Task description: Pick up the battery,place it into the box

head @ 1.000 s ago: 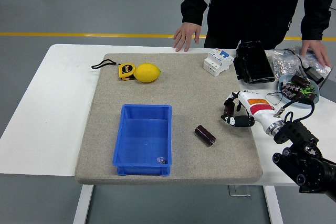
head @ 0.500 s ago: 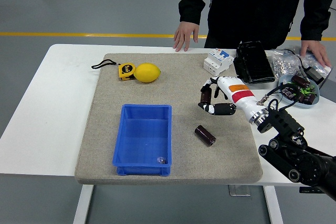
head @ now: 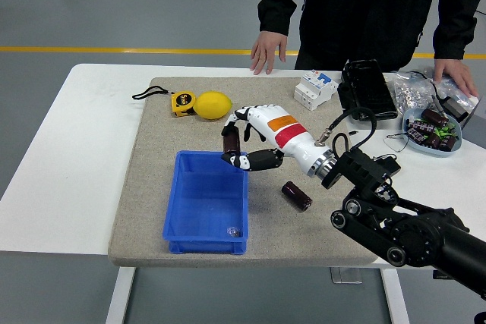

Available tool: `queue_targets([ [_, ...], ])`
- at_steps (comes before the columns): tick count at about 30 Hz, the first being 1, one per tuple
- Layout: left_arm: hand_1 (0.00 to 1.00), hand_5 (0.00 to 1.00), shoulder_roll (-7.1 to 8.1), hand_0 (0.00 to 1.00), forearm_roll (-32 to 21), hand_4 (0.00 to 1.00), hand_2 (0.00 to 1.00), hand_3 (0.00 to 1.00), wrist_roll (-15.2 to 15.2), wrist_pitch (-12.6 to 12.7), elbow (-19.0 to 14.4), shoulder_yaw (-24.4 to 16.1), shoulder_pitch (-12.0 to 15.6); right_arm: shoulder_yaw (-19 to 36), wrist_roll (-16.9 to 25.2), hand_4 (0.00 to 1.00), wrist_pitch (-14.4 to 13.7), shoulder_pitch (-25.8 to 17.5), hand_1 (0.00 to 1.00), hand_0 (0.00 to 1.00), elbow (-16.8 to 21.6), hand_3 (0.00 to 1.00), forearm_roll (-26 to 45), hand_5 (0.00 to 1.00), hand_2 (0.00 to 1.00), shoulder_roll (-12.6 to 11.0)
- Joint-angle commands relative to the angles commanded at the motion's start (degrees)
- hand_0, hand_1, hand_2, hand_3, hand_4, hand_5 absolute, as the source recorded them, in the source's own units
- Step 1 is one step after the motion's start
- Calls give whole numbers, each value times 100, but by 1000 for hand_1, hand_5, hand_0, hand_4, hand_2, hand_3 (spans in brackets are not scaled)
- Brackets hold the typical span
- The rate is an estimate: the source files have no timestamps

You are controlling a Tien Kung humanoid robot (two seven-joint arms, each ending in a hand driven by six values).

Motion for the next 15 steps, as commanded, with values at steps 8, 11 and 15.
queue_targets([
  [8,752,638,17,786,-28,720,770,655,-33,16,0,8,-25,-297,-82,697,103,186,387,233,-47,545,125,149,486,274],
  [11,749,640,18,786,-10,723,766,652,-36,24,0,-9,-25,-437,-109,753,162,215,406,292,-9,568,152,160,503,342],
  [15,749,640,20,786,8,723,766,652,-32,26,0,-18,-17,-557,-218,753,443,227,406,292,8,568,62,160,503,418],
])
